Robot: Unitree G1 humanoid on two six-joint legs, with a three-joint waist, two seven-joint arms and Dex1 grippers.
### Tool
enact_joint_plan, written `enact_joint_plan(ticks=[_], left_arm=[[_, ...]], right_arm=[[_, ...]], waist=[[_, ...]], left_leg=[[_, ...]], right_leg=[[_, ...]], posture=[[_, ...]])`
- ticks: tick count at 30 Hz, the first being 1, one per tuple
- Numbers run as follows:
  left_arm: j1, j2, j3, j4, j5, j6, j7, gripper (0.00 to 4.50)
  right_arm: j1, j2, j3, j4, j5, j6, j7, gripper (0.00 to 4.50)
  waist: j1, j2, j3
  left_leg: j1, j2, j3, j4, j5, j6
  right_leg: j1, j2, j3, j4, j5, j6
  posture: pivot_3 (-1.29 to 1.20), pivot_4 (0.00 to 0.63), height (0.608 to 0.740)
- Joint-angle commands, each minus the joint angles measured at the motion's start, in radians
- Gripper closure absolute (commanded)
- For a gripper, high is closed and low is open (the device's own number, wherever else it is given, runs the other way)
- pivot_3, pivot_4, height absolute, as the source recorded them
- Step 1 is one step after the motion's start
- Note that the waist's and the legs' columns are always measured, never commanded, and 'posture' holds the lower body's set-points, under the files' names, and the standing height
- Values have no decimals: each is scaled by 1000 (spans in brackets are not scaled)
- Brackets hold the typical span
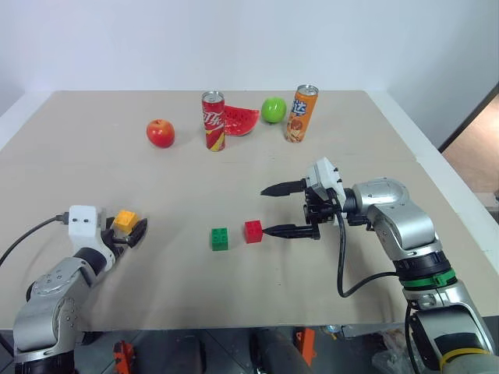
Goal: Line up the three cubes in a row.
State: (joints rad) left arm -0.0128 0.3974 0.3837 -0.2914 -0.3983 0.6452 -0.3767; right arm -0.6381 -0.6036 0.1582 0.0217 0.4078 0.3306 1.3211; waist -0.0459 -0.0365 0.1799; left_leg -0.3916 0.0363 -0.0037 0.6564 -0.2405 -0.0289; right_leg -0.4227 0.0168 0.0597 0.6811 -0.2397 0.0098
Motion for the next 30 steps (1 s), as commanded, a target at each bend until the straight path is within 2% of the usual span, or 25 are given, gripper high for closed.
enact_joint_plan(ticks=[1, 6, 13, 17, 22, 30], left_arm=[[0, 21, -2, -10, 5, -38, -6, 1484], [2, 34, -21, -11, 24, -66, -10, 3168], [28, -10, -68, -101, 83, -141, 58, 3173], [73, -79, -117, -197, 125, -143, 149, 3173], [109, -194, -214, -319, 125, -61, 247, 3173], [88, -230, -312, -395, 98, 79, 283, 3173]], right_arm=[[6, -16, -22, -48, 9, 4, -6, 0], [14, -21, -25, -51, 11, -1, -8, 0], [21, -22, -24, -47, 9, -14, -8, 0], [25, -27, -24, -51, 7, -13, -9, 0], [32, -32, -24, -58, 7, -12, -14, 0], [40, -36, -26, -59, 4, -15, -20, 0]], waist=[[0, 0, 0], [0, 0, 0], [0, 0, 0], [0, 0, 0], [1, 0, 0], [0, 0, 0]], left_leg=[[0, 0, 0, 0, 0, 0], [0, 0, 0, 0, 0, 0], [0, 0, 0, 0, 0, 0], [0, -1, 1, 0, 0, 0], [0, -3, 2, 0, 0, 0], [0, -4, 1, 0, 1, 1]], right_leg=[[0, 0, 0, 0, 0, 0], [0, 0, 0, 0, 0, 0], [0, 0, 0, 0, 0, 0], [0, -1, 1, -1, 0, 1], [0, -3, 3, -1, 0, 3], [0, -2, 3, -1, 1, 3]], posture=[[0, 150, 740], [0, 150, 740], [0, 150, 740], [0, 150, 740], [0, 150, 740], [0, 150, 740]])
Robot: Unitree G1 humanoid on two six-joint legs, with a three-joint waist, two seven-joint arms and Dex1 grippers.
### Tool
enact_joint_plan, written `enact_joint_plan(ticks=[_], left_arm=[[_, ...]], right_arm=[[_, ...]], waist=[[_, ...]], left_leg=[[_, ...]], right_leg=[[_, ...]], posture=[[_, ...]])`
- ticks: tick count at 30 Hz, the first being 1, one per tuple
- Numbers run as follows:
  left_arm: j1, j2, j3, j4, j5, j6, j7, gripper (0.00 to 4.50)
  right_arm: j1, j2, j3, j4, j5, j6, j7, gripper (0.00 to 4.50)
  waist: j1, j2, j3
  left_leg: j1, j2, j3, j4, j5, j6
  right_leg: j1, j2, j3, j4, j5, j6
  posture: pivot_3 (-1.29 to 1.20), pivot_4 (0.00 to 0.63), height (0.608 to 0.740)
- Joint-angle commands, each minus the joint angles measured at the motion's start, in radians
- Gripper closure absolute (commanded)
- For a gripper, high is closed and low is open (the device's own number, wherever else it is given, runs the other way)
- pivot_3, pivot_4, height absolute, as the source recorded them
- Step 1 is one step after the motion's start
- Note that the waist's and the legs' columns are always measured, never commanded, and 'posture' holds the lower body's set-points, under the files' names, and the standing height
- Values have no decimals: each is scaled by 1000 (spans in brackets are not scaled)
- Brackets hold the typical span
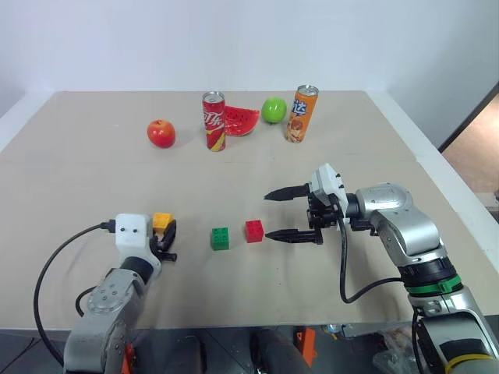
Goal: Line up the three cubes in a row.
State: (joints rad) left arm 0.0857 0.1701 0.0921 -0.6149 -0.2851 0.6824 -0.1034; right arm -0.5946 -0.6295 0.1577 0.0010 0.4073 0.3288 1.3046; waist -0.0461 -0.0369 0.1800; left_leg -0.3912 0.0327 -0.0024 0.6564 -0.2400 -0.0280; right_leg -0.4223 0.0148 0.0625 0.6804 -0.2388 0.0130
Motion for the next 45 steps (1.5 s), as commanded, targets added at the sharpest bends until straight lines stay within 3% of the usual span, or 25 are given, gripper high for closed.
enact_joint_plan(ticks=[1, 10, 29, 31, 33, 37, 40, 45], left_arm=[[-10, 1, -27, -78, -17, 50, 6, 3173], [29, 67, -46, -104, 8, 76, -12, 3173], [14, 53, -49, -43, 42, 60, -13, 3173], [10, 52, -48, -37, 38, 65, -18, 2129], [6, 51, -47, -33, 37, 66, -23, 1625], [2, 53, -45, -33, 39, 65, -31, 178], [14, 66, -21, -69, 12, 73, -59, 24], [77, 198, 106, -148, -104, 57, -225, 24]], right_arm=[[-3, -10, -25, -38, 5, -13, -4, 0], [4, -14, -29, -44, 6, -10, -11, 0], [9, -15, -29, -44, 8, -13, -23, 0], [10, -15, -29, -45, 8, -14, -24, 0], [11, -15, -29, -44, 9, -14, -24, 0], [13, -14, -29, -44, 10, -14, -25, 0], [13, -13, -30, -44, 12, -13, -24, 0], [5, -9, -31, -35, 16, -16, -18, 0]], waist=[[0, 0, 0], [0, 0, 0], [0, 0, 0], [0, 0, 0], [0, 0, 0], [0, 0, 0], [0, 0, 0], [-2, 0, 0]], left_leg=[[0, 0, 0, 0, 0, 0], [0, 0, 0, 0, 0, 0], [0, -1, 0, 0, 0, 0], [0, -1, 0, 0, 0, 0], [0, -1, 0, 0, 0, 0], [0, -1, 0, 0, 0, 0], [0, -1, 0, 0, 0, 0], [0, 0, 0, -2, 0, 0]], right_leg=[[0, 0, 0, 0, 0, 0], [0, 0, 0, 0, 0, 0], [0, -1, 0, 0, 0, 0], [0, -1, 0, 0, 0, 0], [0, -1, 0, 0, 0, 0], [0, -1, 0, 0, 0, 0], [0, -1, 0, 0, 0, 0], [-1, 0, 0, 0, -1, -1]], posture=[[0, 150, 740], [0, 150, 740], [0, 150, 740], [0, 150, 740], [0, 150, 740], [0, 150, 740], [0, 150, 740], [0, 150, 740]])
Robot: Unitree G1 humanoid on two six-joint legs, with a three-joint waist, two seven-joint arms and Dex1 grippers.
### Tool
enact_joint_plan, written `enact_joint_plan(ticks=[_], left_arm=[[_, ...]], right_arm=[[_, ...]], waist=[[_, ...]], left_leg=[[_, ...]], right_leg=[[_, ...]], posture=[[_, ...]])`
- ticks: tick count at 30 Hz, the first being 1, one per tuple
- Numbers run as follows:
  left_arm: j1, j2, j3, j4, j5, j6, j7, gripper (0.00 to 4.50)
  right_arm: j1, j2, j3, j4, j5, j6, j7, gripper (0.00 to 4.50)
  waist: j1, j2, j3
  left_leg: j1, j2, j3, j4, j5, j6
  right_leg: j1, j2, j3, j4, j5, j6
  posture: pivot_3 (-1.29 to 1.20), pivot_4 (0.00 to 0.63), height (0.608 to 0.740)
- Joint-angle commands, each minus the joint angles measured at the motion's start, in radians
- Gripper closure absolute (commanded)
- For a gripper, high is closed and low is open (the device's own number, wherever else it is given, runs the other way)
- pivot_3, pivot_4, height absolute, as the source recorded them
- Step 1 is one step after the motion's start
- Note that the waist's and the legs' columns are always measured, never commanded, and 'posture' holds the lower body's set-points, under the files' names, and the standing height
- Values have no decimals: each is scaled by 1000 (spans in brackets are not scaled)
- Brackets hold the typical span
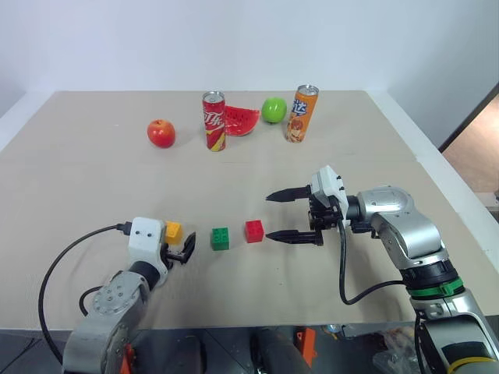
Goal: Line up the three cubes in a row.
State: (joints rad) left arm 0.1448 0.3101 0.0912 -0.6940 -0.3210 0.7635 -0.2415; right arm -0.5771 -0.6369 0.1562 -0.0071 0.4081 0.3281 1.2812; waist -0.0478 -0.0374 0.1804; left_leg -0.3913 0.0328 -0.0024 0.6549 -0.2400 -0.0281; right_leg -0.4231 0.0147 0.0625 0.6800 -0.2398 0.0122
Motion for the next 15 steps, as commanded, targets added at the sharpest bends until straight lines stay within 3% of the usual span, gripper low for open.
enact_joint_plan(ticks=[1, 7, 11, 15], left_arm=[[23, 92, 139, -69, -92, -37, -126, 24], [-33, 308, 311, -9, -254, -83, -382, 24], [-107, 478, 357, 139, -301, -113, -569, 24], [-236, 607, 280, 389, -234, -192, -707, 24]], right_arm=[[-15, 0, -29, -24, 15, -17, 7, 0], [-48, 10, -24, 4, 15, -22, 23, 0], [-64, 11, -31, 36, 11, -28, 32, 0], [-71, -7, -43, 88, -4, -55, 42, 0]], waist=[[1, 0, 0], [1, 0, 1], [1, 0, 1], [1, 1, 2]], left_leg=[[0, 0, 0, 0, 0, 0], [-1, 0, -2, 0, 0, 0], [0, 0, -1, -1, 0, 0], [-2, 0, -2, -1, 0, 0]], right_leg=[[0, 0, -1, 0, 0, -1], [0, 0, -3, 0, -1, -2], [0, -1, -3, 0, -2, -2], [-2, 0, -4, -1, -2, -2]], posture=[[0, 150, 740], [0, 150, 740], [0, 150, 740], [0, 150, 740]])
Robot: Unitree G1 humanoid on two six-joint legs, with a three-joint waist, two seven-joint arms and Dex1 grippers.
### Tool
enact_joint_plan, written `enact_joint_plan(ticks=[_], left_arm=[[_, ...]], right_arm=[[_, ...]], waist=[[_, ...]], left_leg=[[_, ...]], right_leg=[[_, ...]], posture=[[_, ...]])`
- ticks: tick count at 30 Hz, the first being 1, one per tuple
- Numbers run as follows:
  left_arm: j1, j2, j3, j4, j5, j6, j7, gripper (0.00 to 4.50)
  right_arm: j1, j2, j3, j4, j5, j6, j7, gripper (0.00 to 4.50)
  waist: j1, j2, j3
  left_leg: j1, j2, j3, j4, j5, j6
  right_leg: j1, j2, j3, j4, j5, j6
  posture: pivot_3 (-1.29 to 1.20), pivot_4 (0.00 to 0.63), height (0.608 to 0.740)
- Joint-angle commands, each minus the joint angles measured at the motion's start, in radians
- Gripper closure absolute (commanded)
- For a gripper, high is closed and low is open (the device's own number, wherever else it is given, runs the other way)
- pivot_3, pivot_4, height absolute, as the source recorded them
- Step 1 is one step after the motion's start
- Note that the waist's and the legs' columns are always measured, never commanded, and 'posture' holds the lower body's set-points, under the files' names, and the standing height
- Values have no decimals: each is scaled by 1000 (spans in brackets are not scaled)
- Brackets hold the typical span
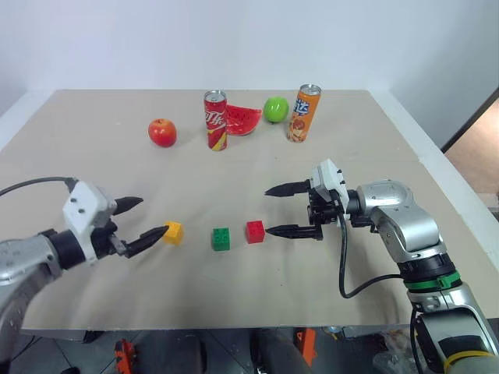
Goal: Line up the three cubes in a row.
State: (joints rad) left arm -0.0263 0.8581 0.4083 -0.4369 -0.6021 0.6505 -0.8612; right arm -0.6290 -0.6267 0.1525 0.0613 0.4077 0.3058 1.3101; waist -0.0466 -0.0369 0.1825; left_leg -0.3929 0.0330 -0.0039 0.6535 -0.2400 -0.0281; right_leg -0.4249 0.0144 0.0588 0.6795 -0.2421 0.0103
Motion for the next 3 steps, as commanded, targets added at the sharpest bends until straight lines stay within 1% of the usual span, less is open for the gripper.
enact_joint_plan(ticks=[1, 3], left_arm=[[-94, 76, -71, 189, 83, -125, -115, 24], [-140, 86, -120, 268, 132, -194, -146, 24]], right_arm=[[-17, -22, -43, 31, -9, -43, 12, 0], [-13, -28, -48, 45, -14, -55, 8, 0]], waist=[[0, 1, 1], [0, 2, 1]], left_leg=[[0, 0, 0, 0, 0, 0], [0, -1, 0, -1, 0, 0]], right_leg=[[0, 0, 0, 0, 0, 0], [0, -1, 0, 0, -1, 0]], posture=[[0, 150, 740], [0, 150, 740]])
